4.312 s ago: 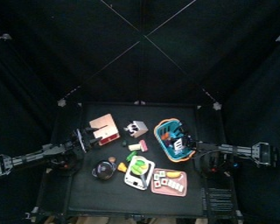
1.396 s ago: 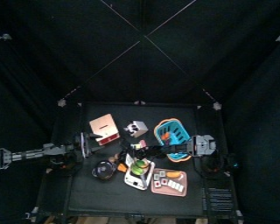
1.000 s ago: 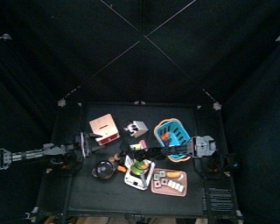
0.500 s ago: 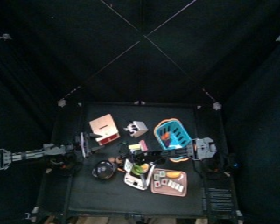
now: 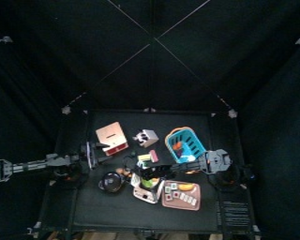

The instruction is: Place eggshell below basket

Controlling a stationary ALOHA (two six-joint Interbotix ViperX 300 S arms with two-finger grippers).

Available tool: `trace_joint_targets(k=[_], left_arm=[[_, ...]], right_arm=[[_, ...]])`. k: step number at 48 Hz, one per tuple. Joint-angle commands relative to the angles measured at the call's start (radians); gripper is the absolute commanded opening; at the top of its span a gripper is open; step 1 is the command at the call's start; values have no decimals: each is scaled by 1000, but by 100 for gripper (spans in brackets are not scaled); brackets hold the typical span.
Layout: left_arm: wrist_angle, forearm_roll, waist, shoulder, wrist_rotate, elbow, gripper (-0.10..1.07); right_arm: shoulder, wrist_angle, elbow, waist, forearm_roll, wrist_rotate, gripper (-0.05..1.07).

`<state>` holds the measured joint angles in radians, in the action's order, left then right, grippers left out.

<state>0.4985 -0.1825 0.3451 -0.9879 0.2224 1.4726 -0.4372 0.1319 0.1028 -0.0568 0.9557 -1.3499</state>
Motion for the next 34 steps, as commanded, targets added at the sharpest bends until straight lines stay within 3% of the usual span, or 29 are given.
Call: trace_joint_targets(k=[1, 34], left_arm=[[3, 2, 3, 5, -2, -14, 99], [3, 2, 14, 5, -2, -11, 98]], right_arm=[[26, 18, -28, 0, 6, 3, 88], [67, 43, -3, 3, -31, 2, 88]])
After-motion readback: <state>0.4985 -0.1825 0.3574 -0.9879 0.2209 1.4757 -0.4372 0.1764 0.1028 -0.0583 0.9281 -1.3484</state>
